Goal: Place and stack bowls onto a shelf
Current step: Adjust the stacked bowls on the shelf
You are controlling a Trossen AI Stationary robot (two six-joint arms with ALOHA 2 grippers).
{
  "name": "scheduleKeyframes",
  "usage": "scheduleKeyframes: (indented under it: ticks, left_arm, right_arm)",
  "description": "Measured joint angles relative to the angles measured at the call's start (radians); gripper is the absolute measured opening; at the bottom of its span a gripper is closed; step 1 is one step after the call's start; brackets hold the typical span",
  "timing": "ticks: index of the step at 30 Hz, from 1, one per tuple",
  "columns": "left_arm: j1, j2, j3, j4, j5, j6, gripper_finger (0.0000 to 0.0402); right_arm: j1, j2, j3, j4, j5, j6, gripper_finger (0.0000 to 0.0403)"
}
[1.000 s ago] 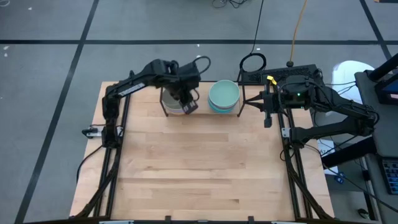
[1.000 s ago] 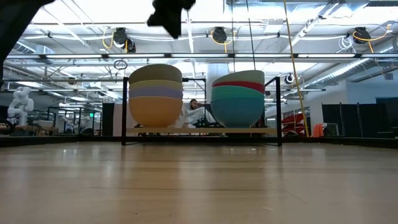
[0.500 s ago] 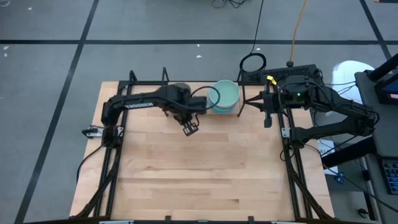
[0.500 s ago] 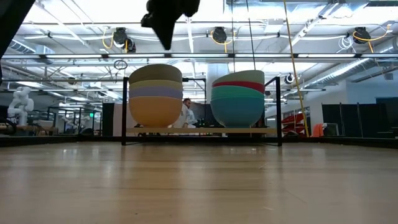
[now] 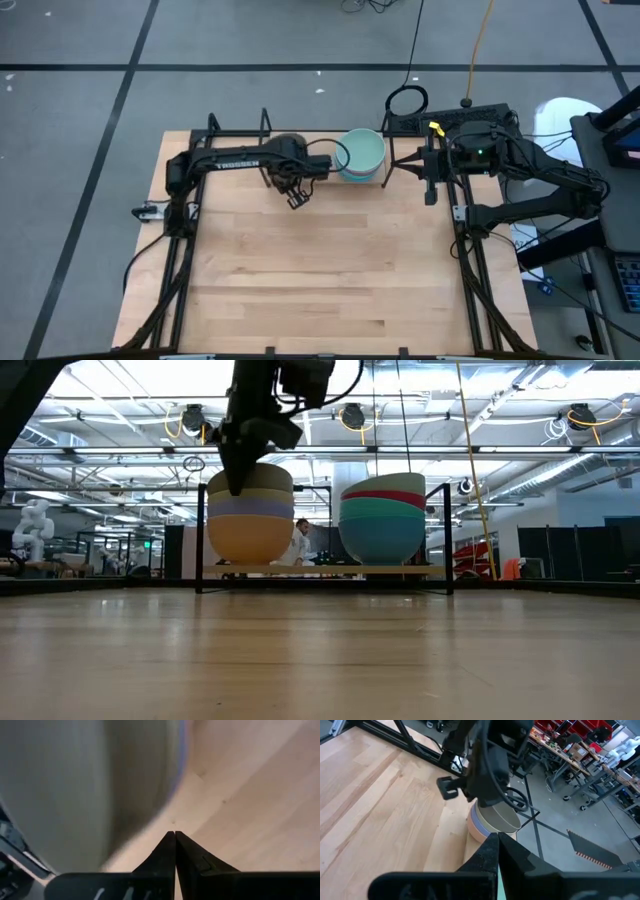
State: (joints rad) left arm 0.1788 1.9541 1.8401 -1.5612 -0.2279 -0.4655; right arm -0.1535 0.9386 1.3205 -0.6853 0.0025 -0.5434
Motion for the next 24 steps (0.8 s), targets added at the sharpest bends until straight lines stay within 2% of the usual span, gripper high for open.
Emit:
scheduleKeyframes:
  ticks: [14,24]
  left_arm:
    - [0.092,0.0,0.0,0.088,-0.012,0.123,0.0003]
    - [0.055,-0.039,0.009,0.044,-0.004,0.089,0.0002]
  right_arm:
    - [0.0,0.0,0.0,0.0,0.0,0.0,0.0]
    - [0.0,-0.003,0.0,-0.004,0.0,0.003,0.0]
